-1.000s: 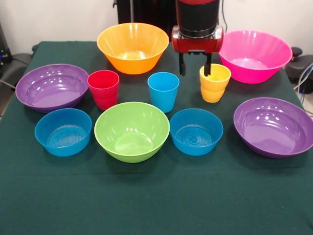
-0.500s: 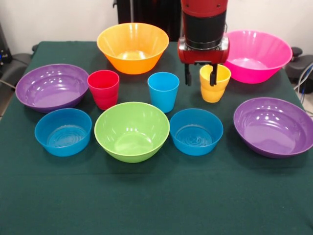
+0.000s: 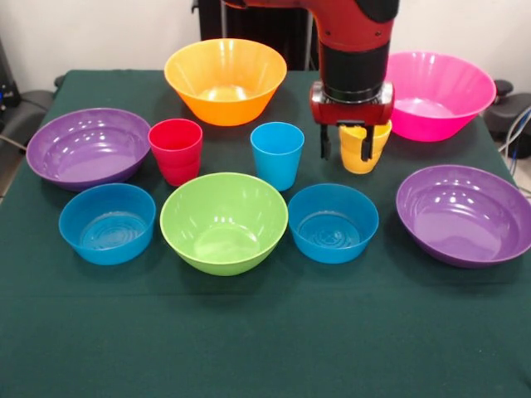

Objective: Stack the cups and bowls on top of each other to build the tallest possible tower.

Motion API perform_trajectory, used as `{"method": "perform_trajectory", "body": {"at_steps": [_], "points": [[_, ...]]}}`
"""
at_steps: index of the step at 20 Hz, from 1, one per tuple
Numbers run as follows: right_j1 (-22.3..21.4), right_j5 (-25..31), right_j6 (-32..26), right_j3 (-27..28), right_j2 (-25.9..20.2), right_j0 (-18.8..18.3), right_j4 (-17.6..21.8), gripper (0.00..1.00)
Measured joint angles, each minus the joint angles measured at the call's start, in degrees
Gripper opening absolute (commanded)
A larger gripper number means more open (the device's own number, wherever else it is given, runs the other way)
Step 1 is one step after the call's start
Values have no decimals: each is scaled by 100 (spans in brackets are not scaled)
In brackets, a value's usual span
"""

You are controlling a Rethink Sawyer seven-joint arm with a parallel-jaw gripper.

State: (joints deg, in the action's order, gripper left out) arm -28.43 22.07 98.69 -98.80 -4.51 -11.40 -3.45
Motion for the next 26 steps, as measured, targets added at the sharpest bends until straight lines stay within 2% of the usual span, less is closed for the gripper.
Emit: {"method": "perform_trajectory", "body": {"at_steps": [7,12,26], "points": [[360,-569,311,4,156,250,-2,100],[571,-747,419,42,267,375,-6,100],[769,-979,473,338,538,570,-4,100]]}}
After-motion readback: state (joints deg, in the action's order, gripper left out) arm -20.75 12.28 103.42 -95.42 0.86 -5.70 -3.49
